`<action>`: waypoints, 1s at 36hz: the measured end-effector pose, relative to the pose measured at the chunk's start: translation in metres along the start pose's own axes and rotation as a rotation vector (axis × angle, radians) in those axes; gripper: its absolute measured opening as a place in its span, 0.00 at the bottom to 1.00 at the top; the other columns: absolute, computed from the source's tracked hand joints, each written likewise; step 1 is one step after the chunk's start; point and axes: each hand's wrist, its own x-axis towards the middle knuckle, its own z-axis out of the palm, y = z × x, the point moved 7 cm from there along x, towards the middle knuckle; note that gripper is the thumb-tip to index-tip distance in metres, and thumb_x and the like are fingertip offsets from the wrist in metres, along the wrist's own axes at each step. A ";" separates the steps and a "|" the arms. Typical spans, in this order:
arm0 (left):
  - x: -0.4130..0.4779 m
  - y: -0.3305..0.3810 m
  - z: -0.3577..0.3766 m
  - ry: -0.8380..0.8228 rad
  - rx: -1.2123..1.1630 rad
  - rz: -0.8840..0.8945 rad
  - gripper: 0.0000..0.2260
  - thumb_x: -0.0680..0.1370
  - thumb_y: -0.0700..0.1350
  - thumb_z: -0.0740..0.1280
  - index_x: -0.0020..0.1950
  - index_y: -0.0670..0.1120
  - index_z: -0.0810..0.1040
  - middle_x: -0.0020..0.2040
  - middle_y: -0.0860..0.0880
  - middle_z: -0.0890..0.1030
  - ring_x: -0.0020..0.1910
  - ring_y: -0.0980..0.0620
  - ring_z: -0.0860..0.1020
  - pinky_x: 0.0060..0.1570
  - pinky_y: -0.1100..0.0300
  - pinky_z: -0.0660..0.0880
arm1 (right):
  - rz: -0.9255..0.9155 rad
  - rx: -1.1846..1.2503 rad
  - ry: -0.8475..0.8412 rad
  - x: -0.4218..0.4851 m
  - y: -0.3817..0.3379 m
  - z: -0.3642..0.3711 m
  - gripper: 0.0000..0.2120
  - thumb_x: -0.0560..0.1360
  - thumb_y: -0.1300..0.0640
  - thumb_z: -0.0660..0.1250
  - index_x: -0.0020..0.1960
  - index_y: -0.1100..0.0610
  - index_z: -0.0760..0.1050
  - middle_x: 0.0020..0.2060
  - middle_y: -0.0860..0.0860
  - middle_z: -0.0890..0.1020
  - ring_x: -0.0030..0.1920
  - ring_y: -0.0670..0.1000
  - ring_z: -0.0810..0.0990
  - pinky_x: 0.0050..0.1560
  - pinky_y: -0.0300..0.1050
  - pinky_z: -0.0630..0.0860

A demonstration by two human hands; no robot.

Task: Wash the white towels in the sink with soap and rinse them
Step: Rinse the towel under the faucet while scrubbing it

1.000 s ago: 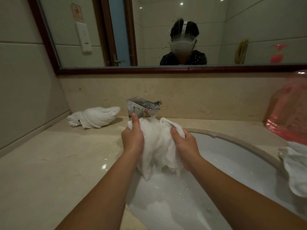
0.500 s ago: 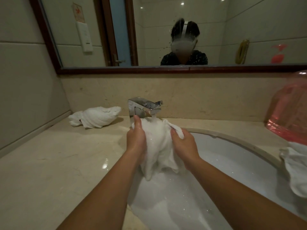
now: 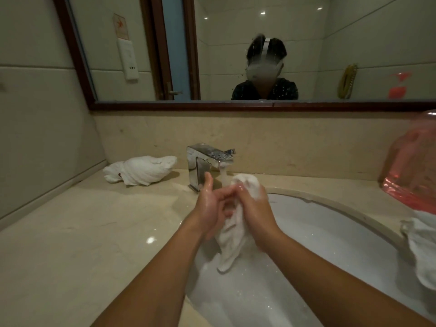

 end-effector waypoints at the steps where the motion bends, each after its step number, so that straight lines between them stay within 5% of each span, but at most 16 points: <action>1: 0.003 0.002 -0.005 0.038 0.006 0.018 0.44 0.85 0.68 0.39 0.61 0.38 0.85 0.48 0.38 0.87 0.39 0.49 0.82 0.37 0.59 0.76 | 0.083 0.044 0.012 0.002 0.007 -0.004 0.26 0.79 0.32 0.65 0.65 0.51 0.79 0.54 0.54 0.88 0.54 0.56 0.88 0.60 0.60 0.83; 4: 0.013 0.008 -0.024 0.224 0.045 0.053 0.34 0.89 0.60 0.46 0.52 0.39 0.85 0.29 0.47 0.80 0.31 0.51 0.75 0.28 0.61 0.68 | 0.361 0.358 -0.052 0.003 0.022 -0.004 0.33 0.80 0.32 0.62 0.66 0.59 0.81 0.55 0.63 0.87 0.57 0.66 0.86 0.67 0.66 0.78; 7: 0.021 0.008 -0.041 0.374 0.169 0.069 0.23 0.90 0.54 0.52 0.48 0.43 0.80 0.37 0.46 0.80 0.35 0.50 0.76 0.34 0.59 0.72 | 0.431 0.564 -0.172 -0.004 0.009 0.006 0.35 0.83 0.34 0.59 0.68 0.65 0.79 0.61 0.68 0.84 0.62 0.69 0.83 0.73 0.65 0.73; 10: 0.021 0.011 -0.042 0.417 0.235 0.139 0.17 0.89 0.53 0.55 0.64 0.44 0.78 0.57 0.43 0.83 0.56 0.44 0.82 0.57 0.47 0.78 | 0.418 0.675 -0.217 -0.005 -0.003 0.007 0.35 0.83 0.36 0.59 0.69 0.67 0.77 0.62 0.70 0.83 0.63 0.68 0.82 0.69 0.62 0.75; 13: 0.012 0.018 -0.033 0.409 0.275 0.202 0.18 0.88 0.55 0.56 0.68 0.46 0.77 0.63 0.43 0.82 0.62 0.43 0.80 0.68 0.41 0.76 | 0.370 0.686 -0.216 -0.002 -0.010 0.003 0.34 0.84 0.38 0.57 0.69 0.68 0.77 0.61 0.71 0.82 0.62 0.68 0.82 0.65 0.59 0.76; 16: 0.004 0.024 -0.030 0.400 0.373 0.226 0.26 0.86 0.64 0.52 0.64 0.50 0.83 0.62 0.47 0.84 0.63 0.46 0.80 0.69 0.45 0.75 | 0.378 0.690 -0.211 -0.003 -0.012 0.002 0.33 0.84 0.40 0.56 0.68 0.67 0.78 0.60 0.69 0.83 0.60 0.67 0.83 0.61 0.57 0.77; 19: 0.005 0.023 -0.032 0.379 0.408 0.216 0.27 0.88 0.63 0.50 0.55 0.51 0.86 0.55 0.49 0.85 0.56 0.48 0.81 0.59 0.51 0.76 | 0.357 0.717 -0.207 -0.003 -0.016 0.001 0.32 0.83 0.40 0.57 0.67 0.67 0.79 0.61 0.69 0.83 0.61 0.68 0.82 0.64 0.59 0.76; 21: 0.012 0.016 -0.031 0.313 0.355 0.172 0.32 0.84 0.70 0.50 0.53 0.52 0.87 0.54 0.48 0.86 0.56 0.48 0.82 0.61 0.50 0.76 | 0.318 0.756 -0.181 -0.001 -0.021 -0.002 0.30 0.84 0.41 0.57 0.60 0.66 0.84 0.56 0.67 0.86 0.55 0.66 0.86 0.63 0.57 0.77; 23: 0.023 0.002 -0.028 0.227 0.259 0.086 0.41 0.73 0.83 0.52 0.56 0.53 0.88 0.57 0.48 0.87 0.61 0.45 0.83 0.68 0.43 0.77 | 0.249 0.821 -0.188 0.005 -0.027 -0.007 0.31 0.86 0.45 0.55 0.42 0.63 0.88 0.43 0.62 0.88 0.41 0.59 0.89 0.49 0.50 0.82; 25: 0.018 0.000 -0.017 0.154 0.171 0.018 0.39 0.77 0.79 0.49 0.54 0.52 0.87 0.53 0.48 0.89 0.60 0.45 0.84 0.66 0.45 0.78 | 0.174 0.860 -0.179 0.005 -0.037 -0.010 0.34 0.88 0.50 0.54 0.31 0.58 0.86 0.35 0.56 0.86 0.34 0.53 0.87 0.36 0.41 0.83; 28: 0.006 -0.004 -0.002 0.069 0.160 -0.096 0.37 0.83 0.71 0.40 0.51 0.53 0.84 0.43 0.50 0.89 0.49 0.49 0.85 0.51 0.52 0.81 | 0.124 0.867 -0.124 0.010 -0.039 -0.016 0.37 0.88 0.53 0.52 0.26 0.57 0.84 0.30 0.53 0.85 0.30 0.50 0.85 0.29 0.38 0.80; 32: 0.006 -0.023 -0.011 0.049 0.181 -0.307 0.44 0.78 0.77 0.39 0.53 0.49 0.85 0.47 0.43 0.89 0.51 0.42 0.85 0.54 0.51 0.81 | 0.243 0.752 -0.049 0.015 -0.017 -0.024 0.32 0.88 0.48 0.54 0.36 0.59 0.87 0.32 0.56 0.86 0.32 0.55 0.87 0.37 0.46 0.79; 36: 0.012 -0.025 -0.021 0.127 0.112 -0.381 0.45 0.78 0.78 0.41 0.56 0.45 0.83 0.44 0.41 0.88 0.50 0.41 0.85 0.50 0.49 0.80 | 0.410 0.572 -0.064 0.014 0.006 -0.022 0.31 0.85 0.36 0.56 0.60 0.62 0.83 0.49 0.63 0.88 0.53 0.63 0.85 0.52 0.55 0.78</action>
